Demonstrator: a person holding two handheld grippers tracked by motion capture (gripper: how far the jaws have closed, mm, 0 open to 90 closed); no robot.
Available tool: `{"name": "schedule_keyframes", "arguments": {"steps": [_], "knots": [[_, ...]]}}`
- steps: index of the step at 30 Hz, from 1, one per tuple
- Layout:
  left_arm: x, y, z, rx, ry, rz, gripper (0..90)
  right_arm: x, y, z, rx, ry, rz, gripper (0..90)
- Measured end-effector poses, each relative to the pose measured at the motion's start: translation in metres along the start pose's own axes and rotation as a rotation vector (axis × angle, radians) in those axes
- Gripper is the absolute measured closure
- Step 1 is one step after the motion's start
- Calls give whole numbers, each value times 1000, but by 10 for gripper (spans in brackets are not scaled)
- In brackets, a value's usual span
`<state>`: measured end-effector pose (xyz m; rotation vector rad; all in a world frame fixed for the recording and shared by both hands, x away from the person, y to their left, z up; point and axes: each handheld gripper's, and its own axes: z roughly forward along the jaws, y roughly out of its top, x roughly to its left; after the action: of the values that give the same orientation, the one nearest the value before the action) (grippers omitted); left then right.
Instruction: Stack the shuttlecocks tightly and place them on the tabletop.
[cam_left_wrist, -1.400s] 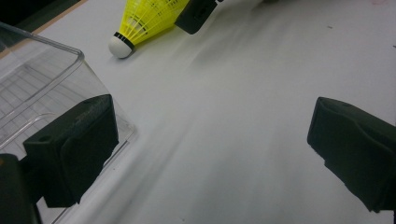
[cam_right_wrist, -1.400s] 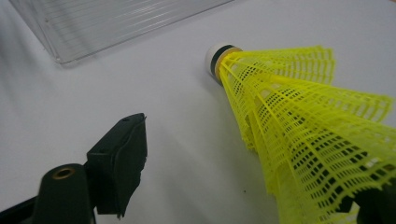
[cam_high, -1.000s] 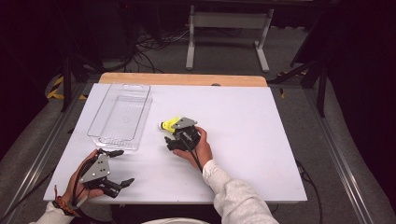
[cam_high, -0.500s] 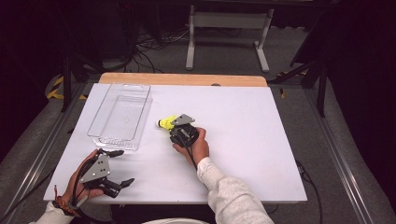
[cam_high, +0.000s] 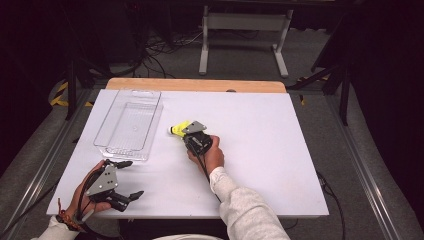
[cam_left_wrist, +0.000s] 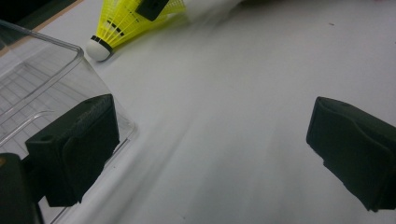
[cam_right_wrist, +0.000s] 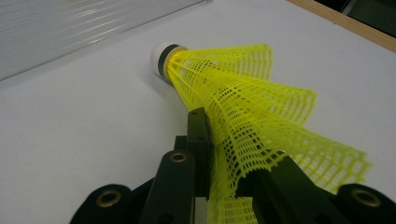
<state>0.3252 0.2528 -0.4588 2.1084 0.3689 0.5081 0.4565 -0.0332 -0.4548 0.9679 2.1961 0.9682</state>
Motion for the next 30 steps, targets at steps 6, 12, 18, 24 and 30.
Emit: {"name": "schedule_keyframes", "arguments": {"steps": [6, 12, 18, 24, 30], "knots": [[0, 0, 0, -4, 2, -1, 35, -2, 0, -3, -24, 7, 2, 838], [0, 0, -1, -5, 4, -2, 35, -6, 0, -8, -56, 18, 33, 844], [0, 0, -1, -6, 4, -4, 35, -8, -1, -14, -95, 26, 52, 872], [0, 0, -1, -6, 5, -3, 35, -9, 0, -17, -117, 34, 56, 872], [0, 0, -1, -5, 5, -3, 35, -11, 0, -21, -143, 42, 73, 872]]}}
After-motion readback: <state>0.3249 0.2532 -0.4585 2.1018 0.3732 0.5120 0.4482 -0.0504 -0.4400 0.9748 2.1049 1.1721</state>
